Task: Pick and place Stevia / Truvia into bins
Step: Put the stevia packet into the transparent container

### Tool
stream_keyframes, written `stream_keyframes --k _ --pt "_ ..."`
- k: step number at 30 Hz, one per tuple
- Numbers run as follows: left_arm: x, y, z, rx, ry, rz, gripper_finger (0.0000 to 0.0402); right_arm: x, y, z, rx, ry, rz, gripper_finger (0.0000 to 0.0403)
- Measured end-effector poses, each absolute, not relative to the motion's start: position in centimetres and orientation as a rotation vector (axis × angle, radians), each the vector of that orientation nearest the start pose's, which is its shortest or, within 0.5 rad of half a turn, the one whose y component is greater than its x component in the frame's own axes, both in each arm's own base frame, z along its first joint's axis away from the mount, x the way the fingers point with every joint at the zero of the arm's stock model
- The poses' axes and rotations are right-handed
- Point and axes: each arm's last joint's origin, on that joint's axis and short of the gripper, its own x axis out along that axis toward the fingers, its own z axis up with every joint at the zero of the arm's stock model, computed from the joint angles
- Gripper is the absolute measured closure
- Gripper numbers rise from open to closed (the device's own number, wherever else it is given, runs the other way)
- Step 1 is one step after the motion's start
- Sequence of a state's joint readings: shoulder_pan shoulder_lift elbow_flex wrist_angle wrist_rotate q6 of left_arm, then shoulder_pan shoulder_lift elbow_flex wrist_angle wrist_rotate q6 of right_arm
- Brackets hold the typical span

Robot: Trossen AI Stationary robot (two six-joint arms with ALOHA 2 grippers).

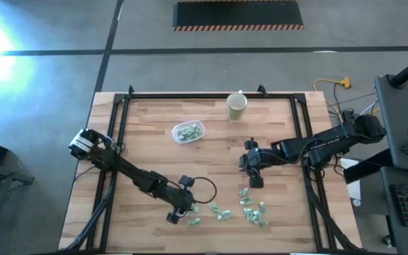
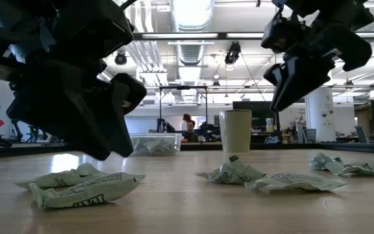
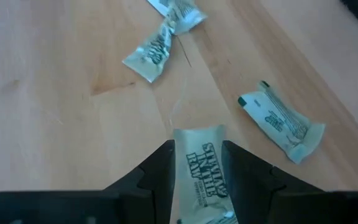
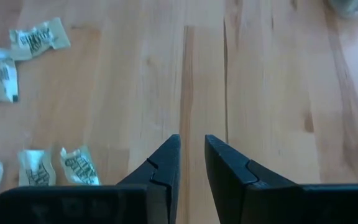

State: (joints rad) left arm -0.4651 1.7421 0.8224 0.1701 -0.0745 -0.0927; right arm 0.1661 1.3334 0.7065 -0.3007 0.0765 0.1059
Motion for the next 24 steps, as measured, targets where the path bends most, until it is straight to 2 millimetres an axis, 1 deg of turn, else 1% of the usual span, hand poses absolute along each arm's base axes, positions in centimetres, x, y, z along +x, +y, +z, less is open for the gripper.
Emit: stream_keyframes --k 8,13,18,21,24 --pt "30.5 -15.2 12.6 0.106 0.786 -0.363 0.0288 24.7 3.9 18.7 -0.015 0.927 0.034 0.0341" --pt "31.1 -15.5 12.5 0.111 0.819 -0.369 0.0288 24.7 3.9 18.7 -0.015 0.928 0.034 0.0339" --pt "31.2 -15.5 12.5 0.121 0.833 -0.364 0.0288 24.7 3.9 18.7 -0.015 0.928 0.034 0.0343" --pt "31.1 -15.4 12.5 0.138 0.832 -0.337 0.03 24.7 3.9 18.7 -0.015 0.928 0.034 0.0344" --pt "31.1 -15.3 12.5 0.164 0.83 -0.336 0.0329 24.7 3.9 18.6 -0.015 0.929 0.034 0.0344"
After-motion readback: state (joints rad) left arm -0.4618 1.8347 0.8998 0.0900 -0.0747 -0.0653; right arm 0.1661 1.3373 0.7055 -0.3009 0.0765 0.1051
